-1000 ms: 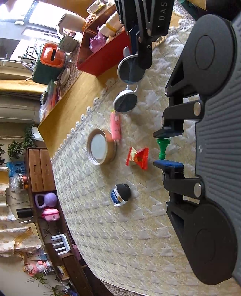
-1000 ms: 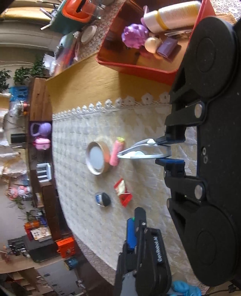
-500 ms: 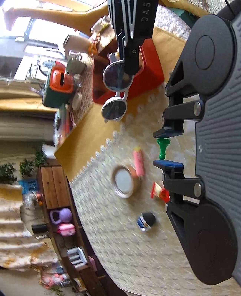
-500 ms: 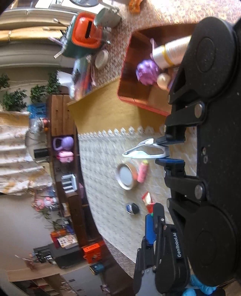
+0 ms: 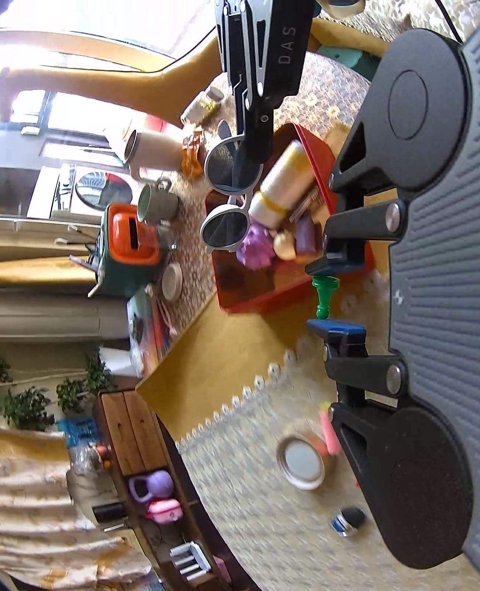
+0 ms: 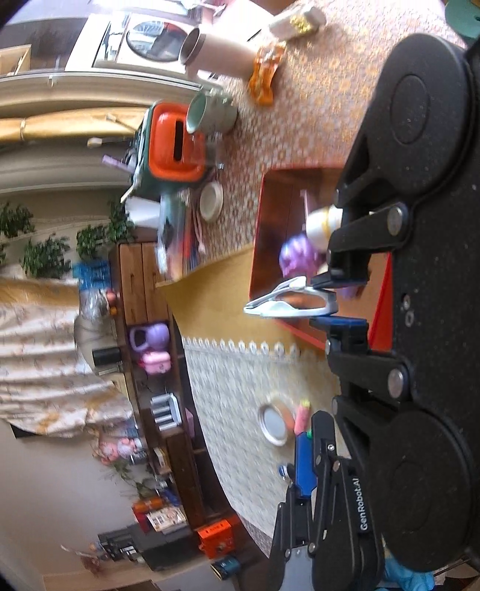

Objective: Organize rigid objects
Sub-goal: 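Carry the green peg and white sunglasses into the red tin with both tools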

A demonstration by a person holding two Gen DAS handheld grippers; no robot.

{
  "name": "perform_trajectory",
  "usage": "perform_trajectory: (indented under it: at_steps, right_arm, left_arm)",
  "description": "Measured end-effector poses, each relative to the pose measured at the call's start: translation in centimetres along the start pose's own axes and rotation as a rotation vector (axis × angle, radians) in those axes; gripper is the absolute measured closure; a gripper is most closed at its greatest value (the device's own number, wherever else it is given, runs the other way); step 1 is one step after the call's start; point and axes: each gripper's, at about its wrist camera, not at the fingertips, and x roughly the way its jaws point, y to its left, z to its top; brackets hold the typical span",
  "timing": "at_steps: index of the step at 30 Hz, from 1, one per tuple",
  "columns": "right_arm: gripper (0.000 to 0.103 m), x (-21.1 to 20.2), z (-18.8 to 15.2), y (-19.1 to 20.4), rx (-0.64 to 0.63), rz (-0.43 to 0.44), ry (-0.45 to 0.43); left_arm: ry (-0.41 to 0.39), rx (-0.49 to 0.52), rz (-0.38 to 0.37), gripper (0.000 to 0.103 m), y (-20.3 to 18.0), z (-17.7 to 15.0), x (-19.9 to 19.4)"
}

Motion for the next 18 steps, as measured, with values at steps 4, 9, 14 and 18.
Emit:
perform_trajectory:
  at_steps: [4,9,14,18]
  right_arm:
    - [0.089,-0.2,-0.3,-2.1,0.022,-0.026,-0.001]
    - [0.089,0.1,-0.6,-4.4,0.047,-0.052,0.004]
    - [0.089,1.1,-1.1,-6.0,0.062,-0.067,0.020]
    - [0.089,2.4,-1.4,-6.7,0.064,-0.083,0.043]
  left_arm:
    - [0.009,0.022,-0.020,0.078,-1.9,0.9,1.3]
    - [0.030,0.055,-0.036,0.078,-4.0,1.8,3.5]
    - [0.060,0.077,-0.035,0.078,-5.2,2.1,5.7]
    - [0.090,0.090,-0.034,0.078,-5.7,2.3,7.6]
